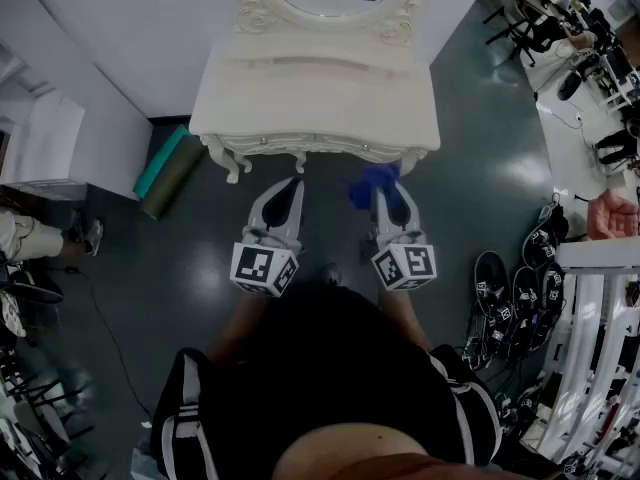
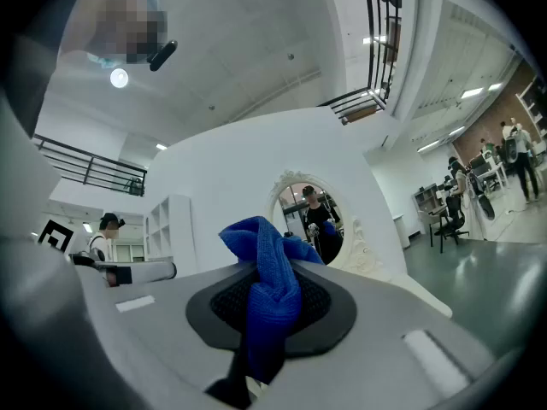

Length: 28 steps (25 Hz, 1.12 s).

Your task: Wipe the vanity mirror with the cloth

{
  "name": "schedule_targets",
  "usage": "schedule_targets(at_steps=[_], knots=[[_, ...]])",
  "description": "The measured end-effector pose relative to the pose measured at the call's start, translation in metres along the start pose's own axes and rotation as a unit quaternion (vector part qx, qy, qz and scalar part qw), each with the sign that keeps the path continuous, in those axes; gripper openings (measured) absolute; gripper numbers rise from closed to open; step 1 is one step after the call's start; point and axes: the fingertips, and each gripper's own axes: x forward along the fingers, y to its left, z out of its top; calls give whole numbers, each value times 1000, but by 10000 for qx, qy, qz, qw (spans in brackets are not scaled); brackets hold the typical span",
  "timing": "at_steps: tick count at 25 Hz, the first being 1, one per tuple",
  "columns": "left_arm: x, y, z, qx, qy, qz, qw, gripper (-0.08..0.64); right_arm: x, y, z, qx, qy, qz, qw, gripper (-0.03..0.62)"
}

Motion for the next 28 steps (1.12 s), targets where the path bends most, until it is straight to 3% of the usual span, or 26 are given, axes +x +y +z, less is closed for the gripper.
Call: schedule_targets(at_steps=[16, 23, 28], knots=[[-15, 16, 0, -37, -11, 56, 10000, 11, 2, 15, -6, 104, -12, -13, 9999, 51], [-29, 48, 4, -55, 6, 243, 9997, 11, 11, 31, -10, 141, -113, -16, 9998, 52], [-42, 71, 10, 29, 18, 179, 9998, 11, 18, 47, -16, 85, -136, -127, 9998, 52]])
